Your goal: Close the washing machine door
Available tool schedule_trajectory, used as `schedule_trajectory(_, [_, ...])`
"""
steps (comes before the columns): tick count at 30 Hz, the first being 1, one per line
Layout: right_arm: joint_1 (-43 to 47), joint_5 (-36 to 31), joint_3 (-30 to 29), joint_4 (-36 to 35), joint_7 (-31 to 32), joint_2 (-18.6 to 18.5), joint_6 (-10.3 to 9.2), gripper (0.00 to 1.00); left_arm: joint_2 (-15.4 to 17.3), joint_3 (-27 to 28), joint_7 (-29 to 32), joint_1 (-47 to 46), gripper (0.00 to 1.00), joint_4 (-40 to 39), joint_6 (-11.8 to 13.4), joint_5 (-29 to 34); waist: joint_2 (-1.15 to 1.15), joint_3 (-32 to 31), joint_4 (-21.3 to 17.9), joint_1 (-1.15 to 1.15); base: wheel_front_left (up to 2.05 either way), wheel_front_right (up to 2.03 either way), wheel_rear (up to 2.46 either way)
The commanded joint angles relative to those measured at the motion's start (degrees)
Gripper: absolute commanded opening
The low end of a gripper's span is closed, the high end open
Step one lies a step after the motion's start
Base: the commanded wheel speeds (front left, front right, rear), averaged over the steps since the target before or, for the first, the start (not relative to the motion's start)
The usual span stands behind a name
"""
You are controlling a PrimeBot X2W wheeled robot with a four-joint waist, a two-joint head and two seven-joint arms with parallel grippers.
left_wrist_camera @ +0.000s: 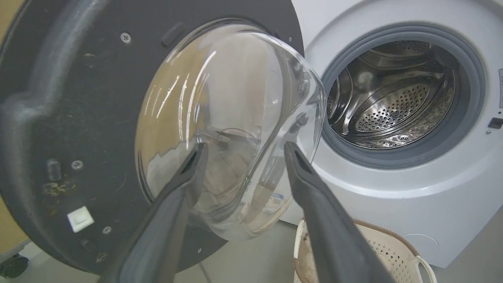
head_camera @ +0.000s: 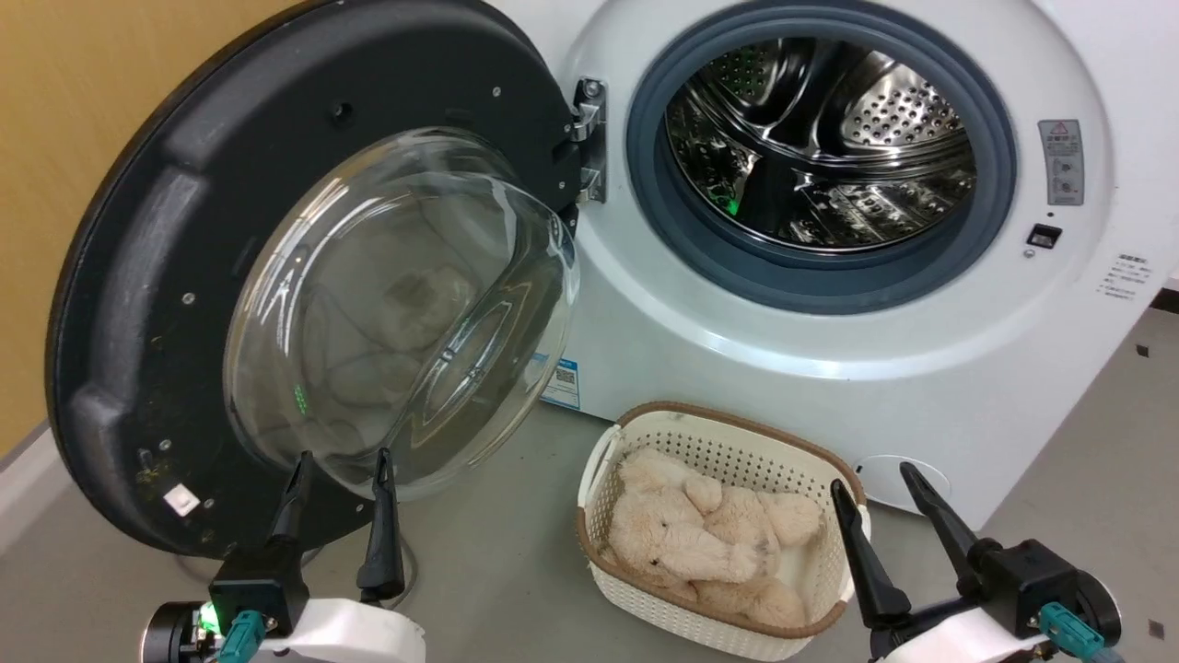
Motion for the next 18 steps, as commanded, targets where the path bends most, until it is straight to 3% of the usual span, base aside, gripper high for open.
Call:
schedule_trajectory(1, [-0.5, 0.5, 0.3, 0.3, -0.6, 0.1, 0.02, 1.0, 0.0, 0.0, -0.6, 0.9, 1.0, -0.3, 0.3, -0.4, 0.0, 0.0, 0.5, 0.0, 0.0, 0.0, 0.0])
schedule_trajectory(18, [-0.7, 0.8, 1.9, 1.5, -2.5, 0.1, 0.03, 1.0, 0.0, -0.5, -2.5, 1.7, 1.0, -0.9, 1.3, -1.6, 0.0, -0.2, 4.2, 0.0, 0.0, 0.0, 0.0])
